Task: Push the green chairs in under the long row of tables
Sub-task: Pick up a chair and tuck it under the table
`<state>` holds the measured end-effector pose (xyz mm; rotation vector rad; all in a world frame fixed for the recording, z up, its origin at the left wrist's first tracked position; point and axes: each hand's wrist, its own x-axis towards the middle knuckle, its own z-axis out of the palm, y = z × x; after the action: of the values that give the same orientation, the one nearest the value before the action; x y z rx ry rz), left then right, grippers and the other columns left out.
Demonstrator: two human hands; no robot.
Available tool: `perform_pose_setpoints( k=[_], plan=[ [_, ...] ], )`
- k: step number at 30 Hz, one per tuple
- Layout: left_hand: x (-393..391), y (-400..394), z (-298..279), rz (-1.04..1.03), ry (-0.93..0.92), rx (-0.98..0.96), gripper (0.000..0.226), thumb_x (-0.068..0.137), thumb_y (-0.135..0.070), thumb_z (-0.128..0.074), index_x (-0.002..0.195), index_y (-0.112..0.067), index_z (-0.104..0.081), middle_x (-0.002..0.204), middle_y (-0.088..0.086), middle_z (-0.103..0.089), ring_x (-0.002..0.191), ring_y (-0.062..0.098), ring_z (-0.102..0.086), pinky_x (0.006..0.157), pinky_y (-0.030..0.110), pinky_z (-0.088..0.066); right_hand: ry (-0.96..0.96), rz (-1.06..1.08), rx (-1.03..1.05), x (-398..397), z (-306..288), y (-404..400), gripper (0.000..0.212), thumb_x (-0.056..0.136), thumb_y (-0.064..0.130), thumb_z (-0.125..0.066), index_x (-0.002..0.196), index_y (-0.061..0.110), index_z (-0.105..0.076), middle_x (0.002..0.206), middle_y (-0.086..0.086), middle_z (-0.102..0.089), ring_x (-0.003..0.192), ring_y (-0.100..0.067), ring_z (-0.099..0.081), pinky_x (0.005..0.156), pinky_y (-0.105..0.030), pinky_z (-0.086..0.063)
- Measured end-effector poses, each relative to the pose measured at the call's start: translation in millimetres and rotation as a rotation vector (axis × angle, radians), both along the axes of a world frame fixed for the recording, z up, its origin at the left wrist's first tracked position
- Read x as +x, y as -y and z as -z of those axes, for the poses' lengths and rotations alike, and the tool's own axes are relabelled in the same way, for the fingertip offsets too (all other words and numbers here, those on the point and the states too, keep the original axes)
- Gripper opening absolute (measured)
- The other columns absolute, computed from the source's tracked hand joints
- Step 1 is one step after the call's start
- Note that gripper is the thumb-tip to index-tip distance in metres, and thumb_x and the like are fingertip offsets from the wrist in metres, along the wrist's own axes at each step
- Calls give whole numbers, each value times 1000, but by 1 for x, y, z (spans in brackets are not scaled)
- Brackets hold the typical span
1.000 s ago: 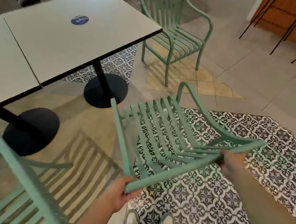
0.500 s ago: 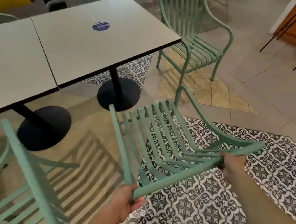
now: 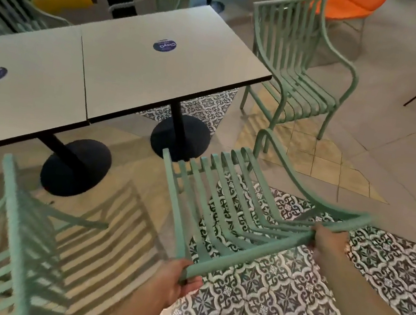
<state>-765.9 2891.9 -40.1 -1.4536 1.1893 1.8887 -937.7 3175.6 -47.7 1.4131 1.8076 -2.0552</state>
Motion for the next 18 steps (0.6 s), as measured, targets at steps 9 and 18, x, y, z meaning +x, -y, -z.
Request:
perform_pose_setpoints(
  k=[9, 18],
  plan=[
    [-41, -33, 3, -76, -30, 25, 20, 99, -8, -47, 112, 8, -47, 83, 26, -61, 50, 25, -60, 39, 29, -52, 18, -77, -53, -54, -1, -28, 77, 88, -7, -57, 148, 21, -18, 134, -14, -47, 112, -33, -56, 91, -49, -52],
    [-69, -47, 0, -59, -44, 80, 24, 98, -15, -53, 109, 7, -53, 61, 18, -65, 51, 22, -63, 42, 26, -53, 46, -106, -55, -90, 13, -56, 66, 87, 1, -61, 142, 20, -30, 115, -11, -55, 93, -27, -61, 75, -40, -58]
  ],
)
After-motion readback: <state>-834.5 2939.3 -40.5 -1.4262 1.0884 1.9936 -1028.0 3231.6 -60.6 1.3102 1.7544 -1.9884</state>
